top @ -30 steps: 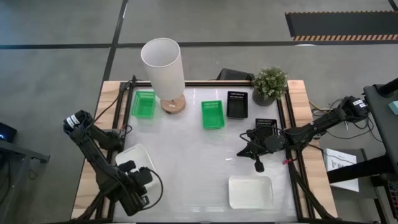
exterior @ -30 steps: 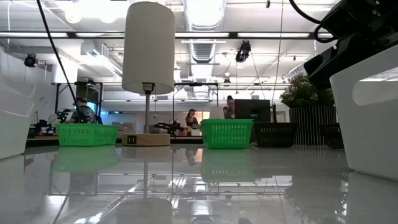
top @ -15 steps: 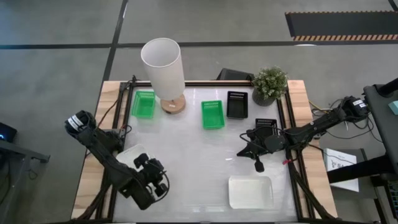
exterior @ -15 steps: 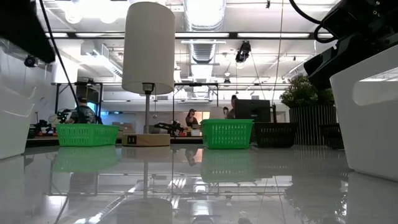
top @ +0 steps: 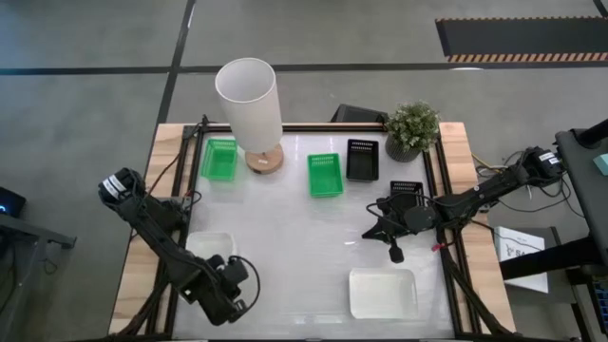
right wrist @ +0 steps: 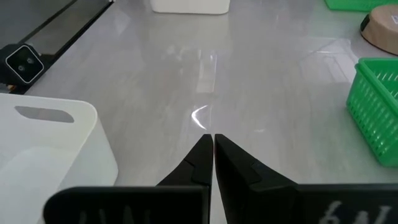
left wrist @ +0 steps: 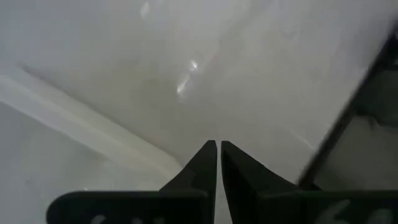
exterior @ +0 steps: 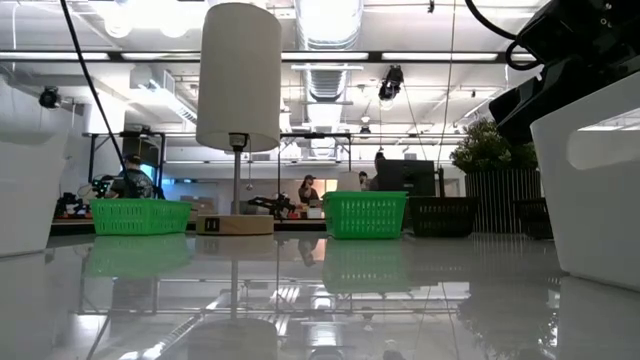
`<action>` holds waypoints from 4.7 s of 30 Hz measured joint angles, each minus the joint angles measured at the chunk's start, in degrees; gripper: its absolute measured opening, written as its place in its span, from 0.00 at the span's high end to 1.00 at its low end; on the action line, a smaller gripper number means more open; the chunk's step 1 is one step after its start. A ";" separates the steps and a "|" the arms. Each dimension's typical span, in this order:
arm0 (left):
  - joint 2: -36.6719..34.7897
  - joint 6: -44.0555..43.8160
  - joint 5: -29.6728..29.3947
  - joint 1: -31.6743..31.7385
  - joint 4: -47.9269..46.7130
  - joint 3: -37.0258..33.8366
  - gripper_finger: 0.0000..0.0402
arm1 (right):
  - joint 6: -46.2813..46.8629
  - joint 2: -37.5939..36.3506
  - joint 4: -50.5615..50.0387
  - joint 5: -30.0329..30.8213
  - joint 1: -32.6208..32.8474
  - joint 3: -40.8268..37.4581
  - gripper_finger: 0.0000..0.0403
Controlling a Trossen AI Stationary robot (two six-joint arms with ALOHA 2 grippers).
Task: Stack baskets by color
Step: Stack the center white bin on top of the other white bin, then stack the black bin on top of the other black bin
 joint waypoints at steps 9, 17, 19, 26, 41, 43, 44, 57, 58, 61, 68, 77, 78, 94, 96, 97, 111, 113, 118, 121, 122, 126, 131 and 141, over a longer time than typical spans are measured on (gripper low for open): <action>-0.26 0.59 -0.06 -0.12 -0.73 1.57 0.99 | -0.04 0.00 -0.13 0.00 0.00 0.00 0.98; -2.03 29.16 -32.29 0.10 3.40 6.99 0.99 | -1.12 0.00 0.09 0.02 0.00 0.00 0.98; -2.03 37.25 -34.33 1.42 6.28 6.19 0.99 | -1.63 0.00 0.09 0.02 0.00 0.00 0.98; -2.24 58.30 -30.96 10.11 19.98 0.86 0.99 | -3.26 0.00 0.09 0.04 0.02 0.00 0.98; -8.44 82.40 -8.97 26.96 48.53 -16.03 0.99 | -5.51 0.00 0.94 0.16 0.00 -0.02 0.98; -10.77 84.03 -8.84 27.57 49.48 -17.32 0.99 | -6.01 0.00 2.90 1.46 0.00 -0.02 0.98; -12.09 84.62 -8.86 27.79 49.35 -18.20 0.99 | -6.34 0.00 4.30 2.35 0.00 -0.02 0.98; -22.86 87.29 -15.17 31.26 55.74 -28.61 0.99 | -7.26 0.77 -2.17 14.68 -7.35 8.02 0.98; -23.42 87.29 -15.18 31.46 55.80 -29.13 0.99 | -7.98 0.81 -3.28 14.39 -7.87 8.85 0.98; -24.39 87.22 -15.17 31.66 56.04 -30.05 0.99 | -9.20 0.79 -6.04 14.22 -9.16 10.83 0.98; -26.63 88.77 -15.21 32.03 56.76 -30.55 0.98 | -14.08 0.19 -22.78 20.37 -15.73 21.36 0.98; -33.98 87.02 -16.02 32.08 52.11 -32.57 0.98 | 3.72 3.82 -48.74 8.05 -27.07 35.36 0.98; -34.77 85.88 -16.76 32.08 51.39 -32.98 0.98 | 4.39 4.70 -52.18 7.73 -27.16 36.71 0.98; -39.83 92.12 -32.98 32.08 49.27 -33.85 0.98 | 15.76 17.92 -66.53 5.22 -25.55 53.27 0.98; -40.31 92.18 -34.30 32.08 49.28 -33.85 0.98 | 15.50 19.61 -66.54 5.22 -25.49 55.51 0.98; -40.44 92.40 -34.78 32.08 49.31 -33.85 0.98 | 15.14 20.50 -66.78 5.22 -25.49 56.63 0.98; -40.83 99.44 -38.58 32.08 49.30 -33.85 0.98 | 15.99 31.12 -76.61 2.79 -25.49 66.75 0.81; -40.76 99.46 -39.28 32.08 49.29 -33.85 0.98 | 17.20 32.15 -79.17 2.66 -25.49 67.58 0.76; -40.84 100.65 -39.34 32.08 49.39 -33.89 0.98 | 20.41 34.52 -84.09 2.67 -26.72 68.39 0.63; -40.96 100.61 -39.34 32.08 49.49 -33.89 0.98 | 17.23 35.25 -84.64 2.84 -26.78 67.63 0.58; -40.81 100.55 -39.34 32.08 49.51 -33.89 0.98 | 13.72 35.57 -84.61 2.86 -26.76 67.29 0.57; -40.61 99.90 -39.32 32.03 49.47 -33.94 0.98 | -6.97 36.41 -84.81 2.89 -26.52 64.45 0.54; -40.60 97.76 -39.31 32.03 49.53 -34.17 0.98 | -11.32 35.39 -86.51 2.55 -28.15 60.95 0.57; -38.84 96.12 -39.27 32.03 52.14 -34.44 0.98 | 7.95 29.56 -88.48 -5.16 -27.66 56.64 0.62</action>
